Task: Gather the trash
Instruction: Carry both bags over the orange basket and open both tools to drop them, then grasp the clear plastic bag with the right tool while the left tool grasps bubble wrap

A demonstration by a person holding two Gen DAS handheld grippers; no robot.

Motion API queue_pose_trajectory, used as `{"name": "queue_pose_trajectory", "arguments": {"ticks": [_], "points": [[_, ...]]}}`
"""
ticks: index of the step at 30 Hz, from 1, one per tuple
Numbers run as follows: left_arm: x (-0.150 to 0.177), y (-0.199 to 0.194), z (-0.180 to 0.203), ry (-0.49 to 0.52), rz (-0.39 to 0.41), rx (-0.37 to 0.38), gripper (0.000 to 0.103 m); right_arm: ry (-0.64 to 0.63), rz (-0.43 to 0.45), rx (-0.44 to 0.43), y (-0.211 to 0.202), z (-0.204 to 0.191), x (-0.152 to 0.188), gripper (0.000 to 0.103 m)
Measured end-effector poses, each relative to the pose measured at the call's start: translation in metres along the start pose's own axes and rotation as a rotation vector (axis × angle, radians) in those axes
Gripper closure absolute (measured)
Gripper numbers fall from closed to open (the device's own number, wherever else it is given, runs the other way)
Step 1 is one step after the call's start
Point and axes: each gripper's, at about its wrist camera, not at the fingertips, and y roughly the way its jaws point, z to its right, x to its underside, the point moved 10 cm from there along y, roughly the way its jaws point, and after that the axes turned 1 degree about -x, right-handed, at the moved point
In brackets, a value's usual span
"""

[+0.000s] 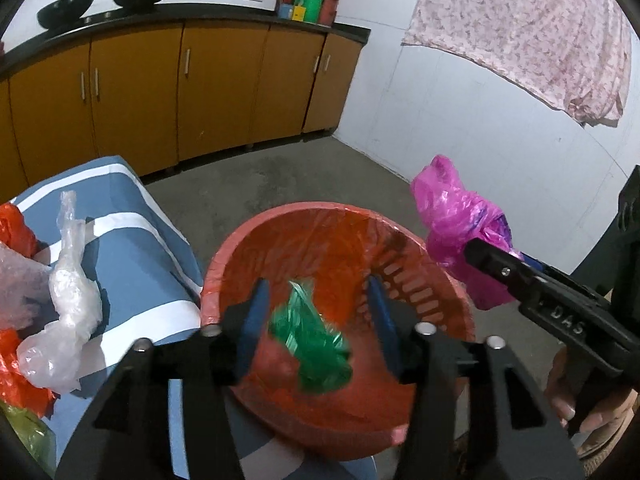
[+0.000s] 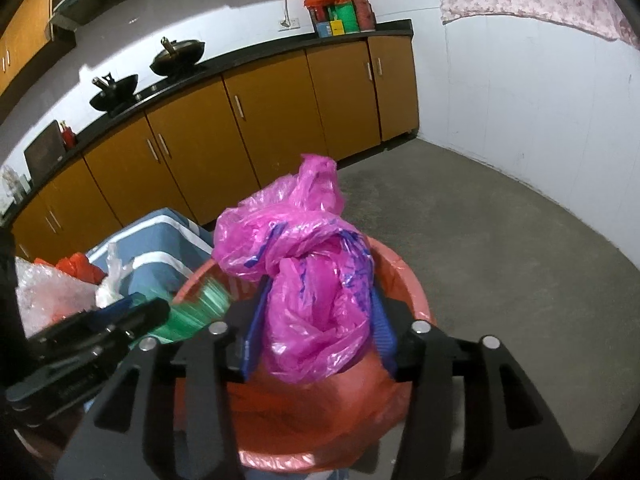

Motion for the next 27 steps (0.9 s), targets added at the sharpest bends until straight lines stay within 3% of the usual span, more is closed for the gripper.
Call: {"name": "queue_pose_trajectory", "arguments": {"ticks": [8, 15, 20, 27], "points": [[0.009, -0.016, -0.025, -0.030, 0.003, -0.041, 0.044, 0.003, -0.003, 0.007, -0.003, -0.001, 0.007, 0.043], [0.009, -0.075, -0.049, 0.001, 0.104, -0.128, 0.033, -0.049, -0.009, -0.007, -0.012, -0.025, 0.016, 0.043], [0.017, -0.131, -0.075, 0.010, 0.195, -0.208, 0.027, -0.127, -0.019, -0.072, -0.016, -0.077, 0.025, 0.043], [0.042, -0.208, -0.157, -0.082, 0.304, -0.438, 0.021, -0.236, -0.055, -0.158, -0.009, -0.161, 0.045, 0.043]]}}
